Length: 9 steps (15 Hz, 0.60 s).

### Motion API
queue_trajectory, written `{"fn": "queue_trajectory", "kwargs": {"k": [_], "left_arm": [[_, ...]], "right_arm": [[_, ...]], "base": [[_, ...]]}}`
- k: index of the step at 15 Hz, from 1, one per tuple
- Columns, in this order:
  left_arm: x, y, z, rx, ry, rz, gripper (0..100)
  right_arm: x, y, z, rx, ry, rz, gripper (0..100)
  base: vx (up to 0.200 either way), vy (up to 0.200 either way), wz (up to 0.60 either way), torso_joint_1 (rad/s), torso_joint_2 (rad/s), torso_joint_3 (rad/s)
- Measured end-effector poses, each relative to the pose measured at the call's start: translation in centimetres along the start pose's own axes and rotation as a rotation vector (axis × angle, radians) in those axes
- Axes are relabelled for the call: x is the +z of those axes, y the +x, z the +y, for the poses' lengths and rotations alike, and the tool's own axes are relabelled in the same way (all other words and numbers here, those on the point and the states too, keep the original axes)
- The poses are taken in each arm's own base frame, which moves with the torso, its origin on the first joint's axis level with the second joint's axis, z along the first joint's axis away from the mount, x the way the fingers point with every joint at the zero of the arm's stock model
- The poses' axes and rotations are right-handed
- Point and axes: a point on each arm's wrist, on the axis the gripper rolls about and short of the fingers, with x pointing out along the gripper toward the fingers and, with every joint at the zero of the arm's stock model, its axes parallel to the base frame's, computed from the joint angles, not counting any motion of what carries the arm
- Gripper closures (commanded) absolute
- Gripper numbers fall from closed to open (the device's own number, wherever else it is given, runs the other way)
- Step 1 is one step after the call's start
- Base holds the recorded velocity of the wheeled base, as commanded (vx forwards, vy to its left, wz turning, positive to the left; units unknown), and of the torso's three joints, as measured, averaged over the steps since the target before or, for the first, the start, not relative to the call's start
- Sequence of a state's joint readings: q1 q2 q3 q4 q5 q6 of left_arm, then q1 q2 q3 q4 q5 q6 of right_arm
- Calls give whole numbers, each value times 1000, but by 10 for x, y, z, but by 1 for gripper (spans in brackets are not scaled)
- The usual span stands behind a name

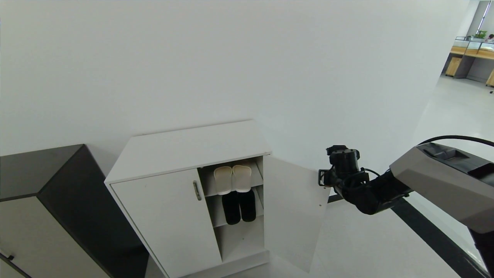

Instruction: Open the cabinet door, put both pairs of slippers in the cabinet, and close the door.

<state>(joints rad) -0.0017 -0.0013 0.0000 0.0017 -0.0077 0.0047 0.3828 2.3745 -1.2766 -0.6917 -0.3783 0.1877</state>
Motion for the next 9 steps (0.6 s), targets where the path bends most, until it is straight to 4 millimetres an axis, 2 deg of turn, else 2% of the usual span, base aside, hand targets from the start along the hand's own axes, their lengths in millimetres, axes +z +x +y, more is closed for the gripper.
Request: {"fn": "queue_trajectory", "kwargs": {"k": [3, 7, 9], "left_arm": [[0, 0, 0, 0, 0, 0, 100], [0, 0, 0, 0, 0, 0, 100], [0, 0, 0, 0, -2, 0, 100]], "right_arm": [[-5, -14, 11, 28, -22, 23, 100], [-22, -67, 53, 156, -100, 71, 100], [-21, -92, 68, 212, -120, 64, 100]], "base": [[0, 0, 0, 0, 0, 0], [0, 0, 0, 0, 0, 0], [0, 0, 0, 0, 0, 0]]}}
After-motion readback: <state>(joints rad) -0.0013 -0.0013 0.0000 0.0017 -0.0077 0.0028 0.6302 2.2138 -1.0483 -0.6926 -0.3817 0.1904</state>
